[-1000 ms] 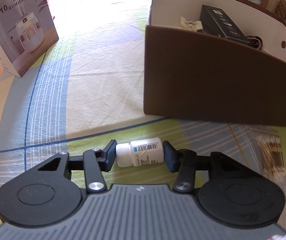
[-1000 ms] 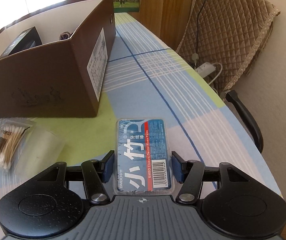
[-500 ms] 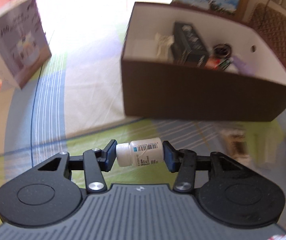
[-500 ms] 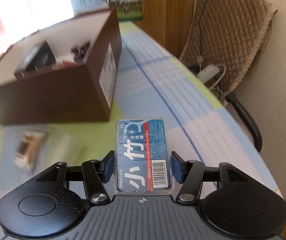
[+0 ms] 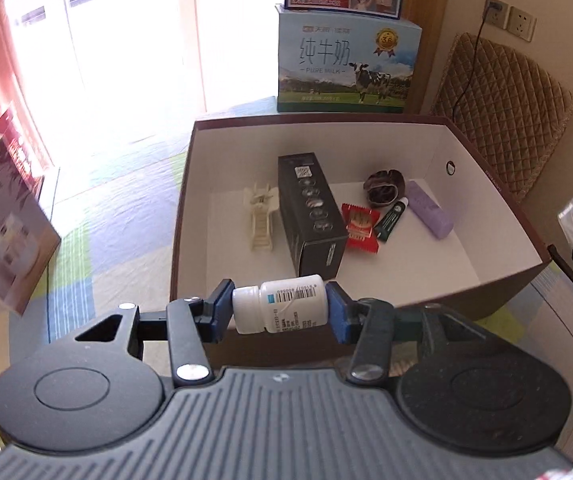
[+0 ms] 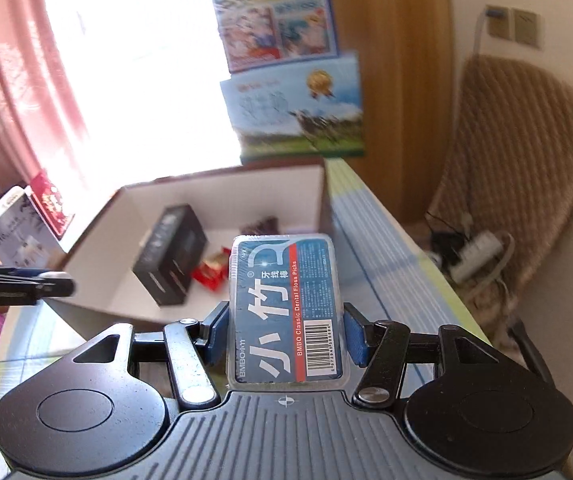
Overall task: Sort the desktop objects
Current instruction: 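Carry the pill bottle and toothpick pack with both grippers over the brown box, then open the left gripper to drop the pill bottle while the right gripper releases the toothpick pack, then withdraw both tools from the box toward the cotton swabs and plastic cup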
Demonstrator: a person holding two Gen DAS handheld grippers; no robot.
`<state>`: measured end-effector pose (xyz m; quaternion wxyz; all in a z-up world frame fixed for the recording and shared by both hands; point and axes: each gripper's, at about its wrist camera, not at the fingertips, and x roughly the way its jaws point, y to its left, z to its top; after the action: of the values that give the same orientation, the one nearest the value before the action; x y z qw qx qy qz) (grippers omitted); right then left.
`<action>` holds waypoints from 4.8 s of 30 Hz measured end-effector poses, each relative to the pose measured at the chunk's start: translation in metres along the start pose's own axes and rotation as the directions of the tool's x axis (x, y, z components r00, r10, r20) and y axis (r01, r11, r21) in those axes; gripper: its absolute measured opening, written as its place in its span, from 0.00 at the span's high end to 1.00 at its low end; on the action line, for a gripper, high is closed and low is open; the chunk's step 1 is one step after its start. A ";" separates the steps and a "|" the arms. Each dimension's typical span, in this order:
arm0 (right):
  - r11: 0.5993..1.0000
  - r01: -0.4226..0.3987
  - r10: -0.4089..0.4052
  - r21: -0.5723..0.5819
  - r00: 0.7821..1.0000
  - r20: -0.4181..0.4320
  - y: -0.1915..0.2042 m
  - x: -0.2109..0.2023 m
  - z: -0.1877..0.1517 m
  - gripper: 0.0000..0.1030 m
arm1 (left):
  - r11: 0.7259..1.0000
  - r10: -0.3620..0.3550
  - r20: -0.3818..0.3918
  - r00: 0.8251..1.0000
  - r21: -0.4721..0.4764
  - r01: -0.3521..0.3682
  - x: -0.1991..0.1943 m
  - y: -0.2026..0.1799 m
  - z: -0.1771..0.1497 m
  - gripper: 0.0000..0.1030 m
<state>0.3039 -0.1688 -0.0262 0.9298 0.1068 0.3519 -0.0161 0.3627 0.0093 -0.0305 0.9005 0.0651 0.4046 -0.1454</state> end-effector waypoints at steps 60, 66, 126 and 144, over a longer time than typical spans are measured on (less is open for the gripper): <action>0.960 -0.077 -0.013 -0.268 0.947 -0.320 0.042 0.179 0.023 0.41 | 0.974 0.073 -0.353 0.933 0.228 0.010 0.144 -0.009 0.029 0.41; 0.950 -0.107 0.010 -0.294 0.950 -0.313 0.044 0.167 0.023 0.28 | 0.976 0.055 -0.336 0.940 0.217 0.021 0.137 -0.010 0.031 0.35; 0.994 -0.071 0.062 -0.079 0.992 -0.113 0.060 -0.037 -0.031 0.02 | 0.997 0.081 -0.082 0.993 0.026 -0.079 -0.060 -0.052 -0.018 0.11; 0.998 -0.062 0.055 -0.025 0.978 -0.201 0.055 -0.053 -0.084 0.02 | 0.999 0.038 -0.151 0.988 -0.012 -0.041 -0.074 -0.061 -0.073 0.11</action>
<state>0.2154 -0.1003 -0.0426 0.8912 0.1038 0.4407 0.0275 0.2452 -0.0162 -0.0234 0.8705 0.0769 0.4713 -0.1192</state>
